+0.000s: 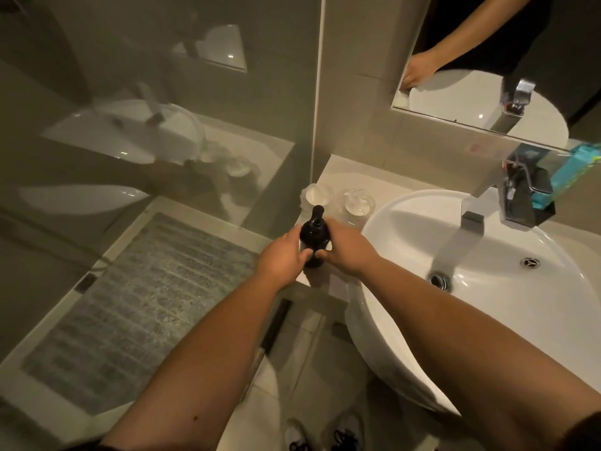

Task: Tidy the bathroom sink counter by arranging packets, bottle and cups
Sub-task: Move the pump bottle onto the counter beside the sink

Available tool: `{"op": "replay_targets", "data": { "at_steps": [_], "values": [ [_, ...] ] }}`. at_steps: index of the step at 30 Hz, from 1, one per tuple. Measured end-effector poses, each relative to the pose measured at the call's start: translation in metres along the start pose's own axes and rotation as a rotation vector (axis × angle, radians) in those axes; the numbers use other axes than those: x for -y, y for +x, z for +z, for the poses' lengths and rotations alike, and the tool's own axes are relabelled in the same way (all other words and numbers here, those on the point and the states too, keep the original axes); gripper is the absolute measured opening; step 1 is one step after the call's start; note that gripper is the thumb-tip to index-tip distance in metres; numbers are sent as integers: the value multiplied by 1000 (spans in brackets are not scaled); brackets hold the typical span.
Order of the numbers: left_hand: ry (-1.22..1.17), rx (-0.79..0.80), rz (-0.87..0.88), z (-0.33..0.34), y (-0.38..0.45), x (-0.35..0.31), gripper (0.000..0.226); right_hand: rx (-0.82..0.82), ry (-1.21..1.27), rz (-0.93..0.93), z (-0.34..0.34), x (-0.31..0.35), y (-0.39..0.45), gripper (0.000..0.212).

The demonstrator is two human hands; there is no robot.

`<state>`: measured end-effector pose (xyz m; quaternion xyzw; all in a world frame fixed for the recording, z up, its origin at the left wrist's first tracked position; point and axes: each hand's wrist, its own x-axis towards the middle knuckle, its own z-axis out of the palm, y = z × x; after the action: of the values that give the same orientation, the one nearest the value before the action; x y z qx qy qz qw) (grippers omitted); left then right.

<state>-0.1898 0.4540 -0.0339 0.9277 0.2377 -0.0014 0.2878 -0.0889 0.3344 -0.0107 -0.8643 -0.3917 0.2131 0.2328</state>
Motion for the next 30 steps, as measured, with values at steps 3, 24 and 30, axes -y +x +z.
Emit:
{"op": "replay_targets", "data": {
  "at_steps": [3,24,30],
  "values": [
    [-41,-8,12,-1,0,2,52,-20,0,0,0,-2,0,61],
    [-48,-126,310,-102,67,-119,40,-398,-56,23,-153,21,-3,58],
    [-29,-49,301,-74,133,-142,45,-403,22,101,-168,-31,40,61]
  ]
}}
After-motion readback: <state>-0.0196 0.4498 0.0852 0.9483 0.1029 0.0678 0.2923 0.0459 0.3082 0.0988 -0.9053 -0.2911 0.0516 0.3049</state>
